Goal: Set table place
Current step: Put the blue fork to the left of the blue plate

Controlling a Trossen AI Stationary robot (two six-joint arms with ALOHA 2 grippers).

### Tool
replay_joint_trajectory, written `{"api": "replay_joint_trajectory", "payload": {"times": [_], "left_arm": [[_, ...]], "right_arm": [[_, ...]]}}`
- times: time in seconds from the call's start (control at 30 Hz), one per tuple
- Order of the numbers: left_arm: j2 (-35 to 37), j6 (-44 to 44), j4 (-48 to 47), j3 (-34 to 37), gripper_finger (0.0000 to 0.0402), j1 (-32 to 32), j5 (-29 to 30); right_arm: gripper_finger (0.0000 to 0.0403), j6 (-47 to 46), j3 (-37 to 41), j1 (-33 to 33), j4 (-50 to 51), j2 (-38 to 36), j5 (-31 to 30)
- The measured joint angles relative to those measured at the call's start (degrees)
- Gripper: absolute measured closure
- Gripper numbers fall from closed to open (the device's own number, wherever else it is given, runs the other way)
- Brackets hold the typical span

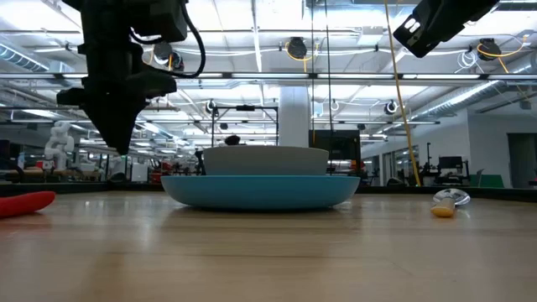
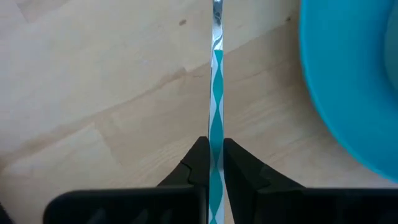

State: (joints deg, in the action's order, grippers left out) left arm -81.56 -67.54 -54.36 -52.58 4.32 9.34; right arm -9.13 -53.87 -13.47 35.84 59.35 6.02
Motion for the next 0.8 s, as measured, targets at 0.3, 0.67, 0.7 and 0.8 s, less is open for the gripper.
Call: {"api": "replay_joint_trajectory", "payload": {"times": [0.3, 0.67, 0.7, 0.8], "left_arm": [[-0.2, -9.3, 3.0, 0.0, 0.0379, 4.0, 2.3], [-0.2, -19.9, 4.7, 0.0, 0.0372, 8.3, 3.5], [-0.2, -20.3, 4.7, 0.0, 0.0372, 8.5, 3.5], [-1.4, -21.7, 4.9, 0.0, 0.0372, 8.7, 3.5]], "right_arm": [[0.0358, -0.3, 0.0, -0.1, 3.1, 0.0, 0.0], [0.0358, -1.6, 0.0, -1.8, 4.3, 0.0, 0.2], [0.0358, -1.6, 0.0, -2.0, 4.3, 0.0, 0.2], [0.0358, -1.5, 0.0, -2.4, 4.3, 0.0, 0.2]]}}
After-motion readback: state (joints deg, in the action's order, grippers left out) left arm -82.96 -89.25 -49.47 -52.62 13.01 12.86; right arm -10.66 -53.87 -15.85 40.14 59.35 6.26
